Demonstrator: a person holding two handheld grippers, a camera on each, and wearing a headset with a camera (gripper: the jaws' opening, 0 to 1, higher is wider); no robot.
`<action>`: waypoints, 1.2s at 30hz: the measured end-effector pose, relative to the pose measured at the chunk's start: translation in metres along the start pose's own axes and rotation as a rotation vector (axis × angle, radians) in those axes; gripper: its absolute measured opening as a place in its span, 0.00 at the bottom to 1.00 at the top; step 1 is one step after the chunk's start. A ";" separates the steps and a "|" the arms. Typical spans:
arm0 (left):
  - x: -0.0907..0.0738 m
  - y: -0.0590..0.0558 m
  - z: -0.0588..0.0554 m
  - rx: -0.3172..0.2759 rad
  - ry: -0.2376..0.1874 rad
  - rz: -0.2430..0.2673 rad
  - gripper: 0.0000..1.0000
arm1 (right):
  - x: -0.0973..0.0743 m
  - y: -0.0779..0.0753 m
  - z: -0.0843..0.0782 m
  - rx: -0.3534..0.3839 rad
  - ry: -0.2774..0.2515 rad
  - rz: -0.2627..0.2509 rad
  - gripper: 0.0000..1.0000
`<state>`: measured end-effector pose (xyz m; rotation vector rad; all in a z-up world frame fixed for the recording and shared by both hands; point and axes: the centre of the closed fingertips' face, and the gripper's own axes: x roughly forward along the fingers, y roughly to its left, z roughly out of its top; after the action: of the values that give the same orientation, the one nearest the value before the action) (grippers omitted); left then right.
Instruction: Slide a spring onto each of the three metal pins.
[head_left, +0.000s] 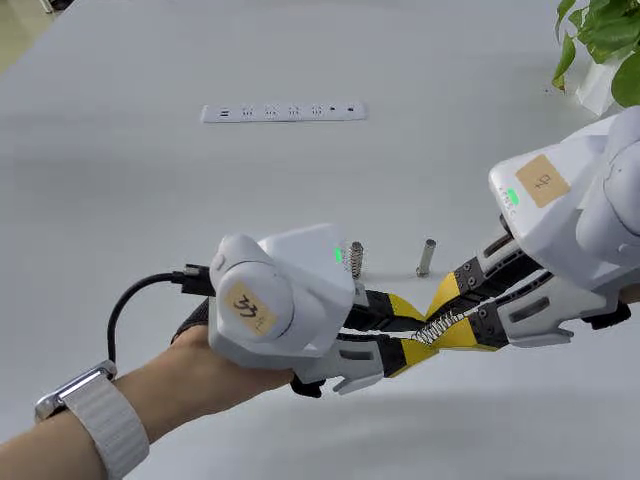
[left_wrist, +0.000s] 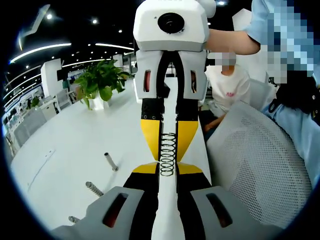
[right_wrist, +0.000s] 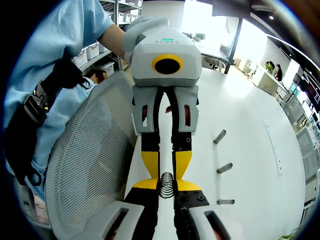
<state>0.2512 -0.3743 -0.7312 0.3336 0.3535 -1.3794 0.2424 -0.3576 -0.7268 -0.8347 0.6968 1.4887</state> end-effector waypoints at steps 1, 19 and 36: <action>-0.001 0.001 -0.002 -0.006 0.001 0.008 0.11 | 0.001 0.000 0.000 0.000 0.001 0.001 0.07; -0.036 0.034 -0.040 -0.164 -0.016 0.207 0.59 | 0.008 -0.004 -0.010 0.003 0.026 0.031 0.07; -0.084 0.066 -0.066 -0.270 -0.032 0.417 0.99 | 0.009 -0.007 -0.025 -0.008 0.095 0.065 0.07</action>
<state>0.3007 -0.2609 -0.7531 0.1495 0.4123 -0.9145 0.2517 -0.3724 -0.7480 -0.9009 0.7957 1.5186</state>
